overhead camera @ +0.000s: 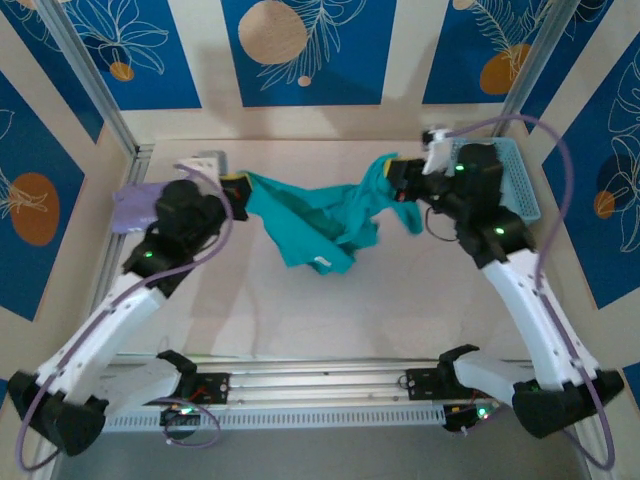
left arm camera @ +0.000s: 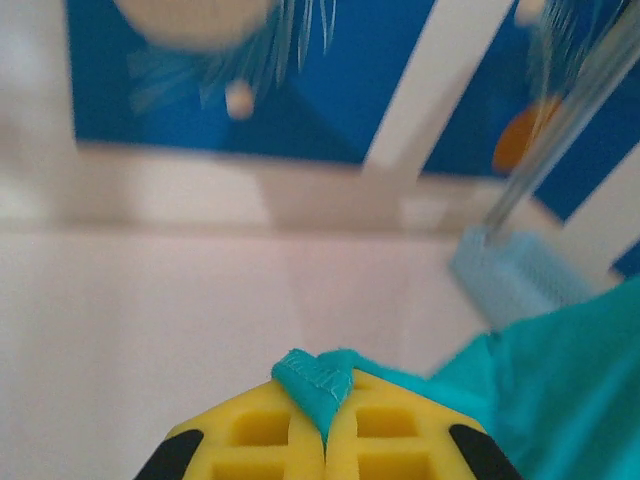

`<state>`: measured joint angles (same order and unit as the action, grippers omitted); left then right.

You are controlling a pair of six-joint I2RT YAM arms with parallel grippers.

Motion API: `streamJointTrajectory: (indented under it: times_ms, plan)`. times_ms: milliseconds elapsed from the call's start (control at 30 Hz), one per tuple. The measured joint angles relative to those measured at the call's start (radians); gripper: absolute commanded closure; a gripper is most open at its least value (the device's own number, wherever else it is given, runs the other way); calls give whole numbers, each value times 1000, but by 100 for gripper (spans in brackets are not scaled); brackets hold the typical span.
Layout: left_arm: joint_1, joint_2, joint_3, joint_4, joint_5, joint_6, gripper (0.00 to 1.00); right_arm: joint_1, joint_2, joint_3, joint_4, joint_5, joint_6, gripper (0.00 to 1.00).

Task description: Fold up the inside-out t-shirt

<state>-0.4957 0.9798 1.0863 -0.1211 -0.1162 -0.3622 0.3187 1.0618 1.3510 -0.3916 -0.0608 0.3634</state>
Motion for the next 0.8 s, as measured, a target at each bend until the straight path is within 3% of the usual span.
streamJointTrajectory:
  times_ms: [167, 467, 567, 800]
  plan:
    - [23, -80, 131, -53, -82, 64, 100, -17, -51, 139, -46, 4, -53, 100]
    - [51, -117, 173, -211, -226, 172, 100, -26, -97, 131, -171, 61, -170, 100]
    - [52, -120, 173, -254, -221, 180, 100, -26, -103, 118, -196, 57, -196, 100]
    - [53, -151, 182, -283, -77, 158, 100, -26, -114, 118, -203, 39, -236, 100]
